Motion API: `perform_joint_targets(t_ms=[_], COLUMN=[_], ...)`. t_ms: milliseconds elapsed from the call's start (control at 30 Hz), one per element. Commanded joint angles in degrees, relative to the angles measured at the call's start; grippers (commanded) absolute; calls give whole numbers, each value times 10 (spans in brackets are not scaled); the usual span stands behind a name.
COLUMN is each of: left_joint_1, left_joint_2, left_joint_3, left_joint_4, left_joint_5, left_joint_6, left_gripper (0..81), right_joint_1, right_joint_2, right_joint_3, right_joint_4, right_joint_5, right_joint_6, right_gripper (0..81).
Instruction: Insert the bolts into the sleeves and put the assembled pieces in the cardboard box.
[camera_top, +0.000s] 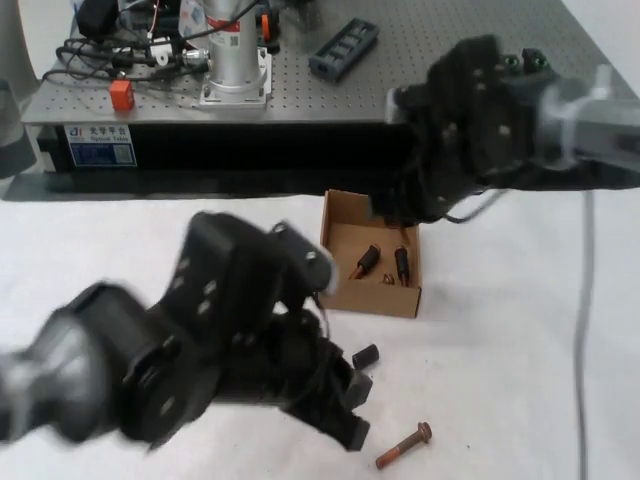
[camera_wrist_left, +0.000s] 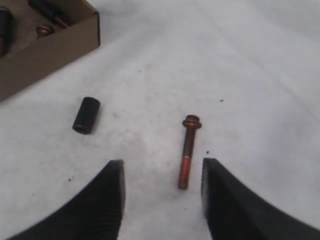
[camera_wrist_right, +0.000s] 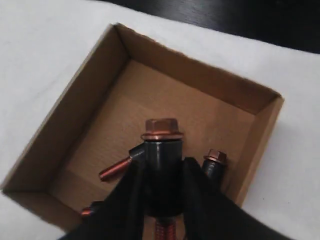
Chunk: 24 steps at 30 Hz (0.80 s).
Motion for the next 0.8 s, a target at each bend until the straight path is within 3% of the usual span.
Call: perform_joint_targets(t_ms=[0,167,267,333,400,600,767], left_joint_1=[2,2,2,2,2,2,2], left_joint_2=[38,147,201,234,265,330,360], left_joint_3=[-45,-168,-239,-283,-319,-416,-450], left_joint_4=[34,123,161,189,214,303,341], left_joint_5=[-28,-60,-64,-79,-101,-120,-127], left_joint_6=[68,113,148,166,185,222,230], left_gripper=[351,351,351,351,351,351,349], right_joint_1=[3,3,1,-1,-3,-15,-28], right_joint_2=[82,142,136,126,114,68,40], right_joint_3=[-104,-174,-175,-175,-175,-175,-175], right_joint_4=[76,133,115,103,101,116,136], right_joint_5=[14,0,-19,-21,-21,-30,-68], right_joint_6=[-10,-10,-10,-14,-22,-22,1], right_gripper=[34,7,183,345,426,347,346])
